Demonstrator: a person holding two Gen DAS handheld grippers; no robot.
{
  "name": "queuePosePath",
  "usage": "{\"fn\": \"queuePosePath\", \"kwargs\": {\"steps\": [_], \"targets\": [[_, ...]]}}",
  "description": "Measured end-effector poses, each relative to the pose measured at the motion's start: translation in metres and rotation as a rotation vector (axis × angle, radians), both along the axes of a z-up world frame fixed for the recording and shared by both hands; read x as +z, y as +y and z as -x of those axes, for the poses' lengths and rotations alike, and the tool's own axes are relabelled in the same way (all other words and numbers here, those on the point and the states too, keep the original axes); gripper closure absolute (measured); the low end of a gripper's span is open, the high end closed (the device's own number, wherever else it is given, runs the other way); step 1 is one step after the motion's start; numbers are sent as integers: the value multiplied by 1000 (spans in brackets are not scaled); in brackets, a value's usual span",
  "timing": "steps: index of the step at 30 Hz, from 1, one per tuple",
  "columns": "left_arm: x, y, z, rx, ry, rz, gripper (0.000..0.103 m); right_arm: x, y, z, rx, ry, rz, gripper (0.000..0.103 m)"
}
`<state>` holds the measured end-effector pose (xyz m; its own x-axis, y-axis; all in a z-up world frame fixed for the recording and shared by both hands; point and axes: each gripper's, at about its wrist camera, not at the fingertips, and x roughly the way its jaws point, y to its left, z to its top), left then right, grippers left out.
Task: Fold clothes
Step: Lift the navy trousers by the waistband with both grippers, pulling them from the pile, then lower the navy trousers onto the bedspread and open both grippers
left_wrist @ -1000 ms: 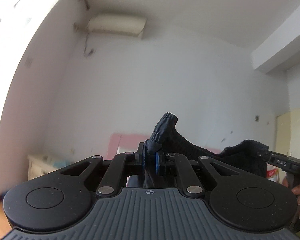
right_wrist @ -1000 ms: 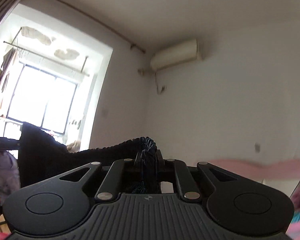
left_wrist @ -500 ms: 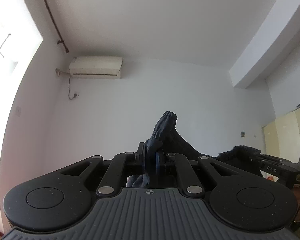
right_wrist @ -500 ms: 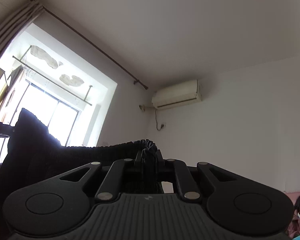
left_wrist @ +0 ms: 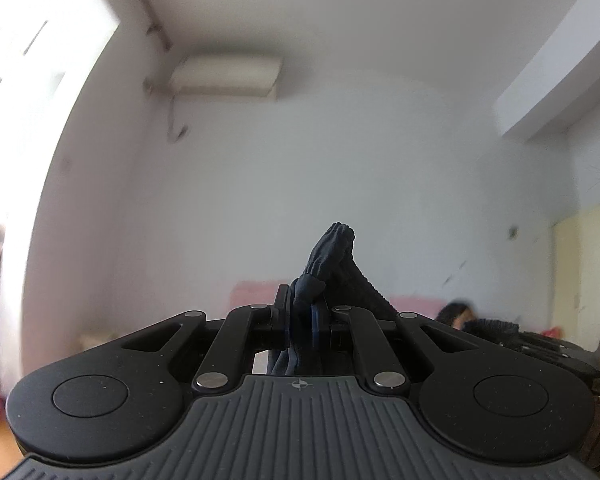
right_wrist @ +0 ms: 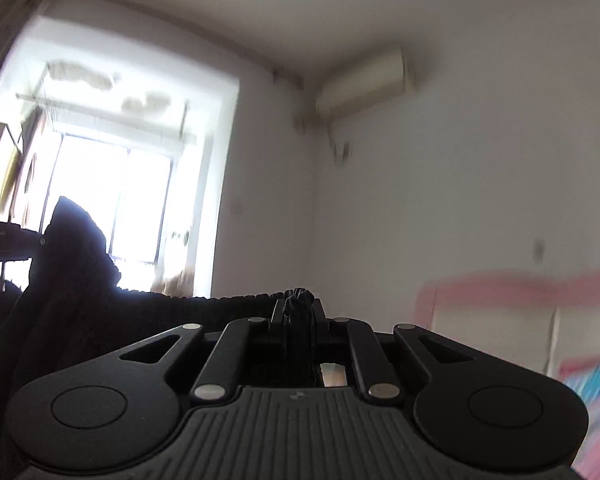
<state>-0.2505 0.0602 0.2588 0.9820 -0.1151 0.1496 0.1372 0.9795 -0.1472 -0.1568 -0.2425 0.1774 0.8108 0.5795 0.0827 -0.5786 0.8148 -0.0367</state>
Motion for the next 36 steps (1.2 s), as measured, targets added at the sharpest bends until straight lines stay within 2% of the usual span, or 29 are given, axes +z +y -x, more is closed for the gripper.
{"fn": "queuePosePath", "kwargs": {"steps": [5,10,13,15,21,26,31,34,36], "targets": [[-65,29,-84,64,188,51,96,-75,32,-103,10,219,84,93],[-152,69,-176,123,396,136,96,-154,65,-204,-16,398,168,93],[-206,87,-222,148,510,172,96,-197,79,-240,-22,476,213,93],[-234,97,-243,162,570,191,96,-216,95,-264,-19,513,246,93],[-291,130,-268,202,675,252,96,-265,122,-301,2,589,303,93],[-331,149,-280,236,743,246,96,-309,141,-326,17,650,349,93],[-371,151,-307,238,837,212,95,-350,150,-351,-18,730,395,90],[-388,152,-320,241,893,219,88,-355,145,-359,-11,758,373,80],[-389,155,-321,240,886,247,78,-349,140,-355,6,757,350,64]]}}
